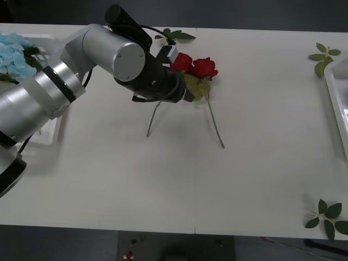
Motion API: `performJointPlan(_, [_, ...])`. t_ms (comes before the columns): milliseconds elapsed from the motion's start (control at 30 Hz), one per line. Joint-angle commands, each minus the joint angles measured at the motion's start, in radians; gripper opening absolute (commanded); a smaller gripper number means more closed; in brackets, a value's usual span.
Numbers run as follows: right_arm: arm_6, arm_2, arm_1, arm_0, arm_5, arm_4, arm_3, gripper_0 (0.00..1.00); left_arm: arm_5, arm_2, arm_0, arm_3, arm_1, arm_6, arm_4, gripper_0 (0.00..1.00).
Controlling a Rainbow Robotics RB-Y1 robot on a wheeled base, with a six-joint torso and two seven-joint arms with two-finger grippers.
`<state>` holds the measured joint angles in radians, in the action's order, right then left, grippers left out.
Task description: Put the red flowers into the right box and the blue flowers into the left box
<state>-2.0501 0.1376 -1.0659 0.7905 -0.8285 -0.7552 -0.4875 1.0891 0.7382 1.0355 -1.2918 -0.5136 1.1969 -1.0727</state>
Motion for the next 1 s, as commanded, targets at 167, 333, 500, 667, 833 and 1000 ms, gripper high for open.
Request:
performJointPlan(167, [0.047,-0.016,0.014,0.001,0.037,0.025,-0.019,0.0,-0.023,0.029,0.129,0.127,0.069,-0.056,0.111,1.0])
performJointPlan(333, [0.067,-0.016,0.038,-0.002,0.061,0.059,-0.019,0.0,-0.09,0.03,0.141,0.246,0.136,-0.053,0.172,1.0])
performJointPlan(500, [0.076,-0.016,0.041,-0.002,0.065,0.057,-0.019,0.0,-0.107,0.03,0.141,0.307,0.184,-0.048,0.223,1.0])
performJointPlan(667, [0.076,-0.016,0.041,-0.002,0.066,0.048,-0.019,0.34,-0.112,0.069,0.141,0.321,0.193,-0.053,0.261,1.0])
performJointPlan(833, [0.076,-0.016,0.044,-0.002,0.068,0.031,-0.019,0.76,-0.12,0.101,0.141,0.35,0.194,-0.062,0.333,1.0])
performJointPlan(1000, [0.074,-0.016,0.046,-0.002,0.068,0.017,-0.019,0.81,-0.136,0.101,0.141,0.397,0.193,-0.054,0.407,1.0])
